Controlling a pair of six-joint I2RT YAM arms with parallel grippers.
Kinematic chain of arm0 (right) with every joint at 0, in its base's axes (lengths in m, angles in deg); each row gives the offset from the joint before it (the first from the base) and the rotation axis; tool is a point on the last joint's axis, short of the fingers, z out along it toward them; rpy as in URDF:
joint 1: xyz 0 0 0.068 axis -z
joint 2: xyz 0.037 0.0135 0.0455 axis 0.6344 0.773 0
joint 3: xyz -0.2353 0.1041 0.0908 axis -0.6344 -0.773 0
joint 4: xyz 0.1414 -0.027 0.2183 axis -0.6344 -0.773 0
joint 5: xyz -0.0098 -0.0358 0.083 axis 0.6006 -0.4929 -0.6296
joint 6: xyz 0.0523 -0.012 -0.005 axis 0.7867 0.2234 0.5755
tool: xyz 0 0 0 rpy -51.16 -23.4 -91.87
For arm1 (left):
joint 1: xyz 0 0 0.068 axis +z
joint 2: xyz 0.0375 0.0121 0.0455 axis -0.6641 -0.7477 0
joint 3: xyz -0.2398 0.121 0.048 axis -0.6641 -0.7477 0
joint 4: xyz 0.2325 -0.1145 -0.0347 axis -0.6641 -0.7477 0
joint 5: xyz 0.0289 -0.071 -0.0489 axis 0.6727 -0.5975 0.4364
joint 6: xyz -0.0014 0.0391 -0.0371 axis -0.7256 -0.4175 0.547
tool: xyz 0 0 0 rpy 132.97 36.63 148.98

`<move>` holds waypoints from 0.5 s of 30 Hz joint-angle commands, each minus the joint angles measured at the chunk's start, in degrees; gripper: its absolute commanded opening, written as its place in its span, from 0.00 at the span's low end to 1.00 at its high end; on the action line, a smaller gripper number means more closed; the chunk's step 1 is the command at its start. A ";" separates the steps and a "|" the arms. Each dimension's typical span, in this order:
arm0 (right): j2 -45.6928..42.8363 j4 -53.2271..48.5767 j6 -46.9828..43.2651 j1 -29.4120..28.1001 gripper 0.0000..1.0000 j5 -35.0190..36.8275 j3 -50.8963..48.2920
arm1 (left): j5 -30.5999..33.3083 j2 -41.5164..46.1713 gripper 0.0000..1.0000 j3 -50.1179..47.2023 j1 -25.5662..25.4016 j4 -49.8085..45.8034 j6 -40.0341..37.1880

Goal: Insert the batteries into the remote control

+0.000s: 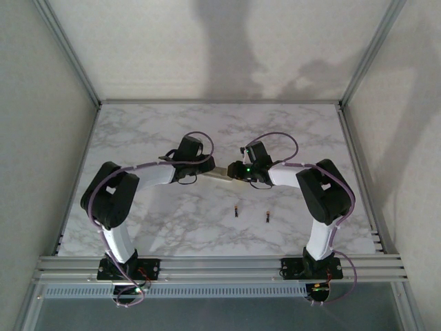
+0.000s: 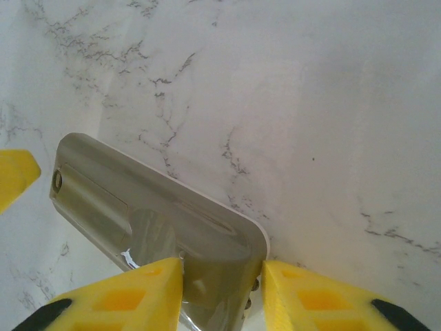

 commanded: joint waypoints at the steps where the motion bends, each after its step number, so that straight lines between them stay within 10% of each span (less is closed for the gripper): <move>1: 1.29 -0.28 -0.01 0.15 0.36 -0.77 -0.01 | 0.08 -0.78 0.39 1.97 -0.76 -1.76 -0.71; 15: 1.43 -0.32 -0.10 0.13 0.37 -1.11 0.10 | 5.06 -0.39 0.40 2.98 -2.06 -5.63 -2.07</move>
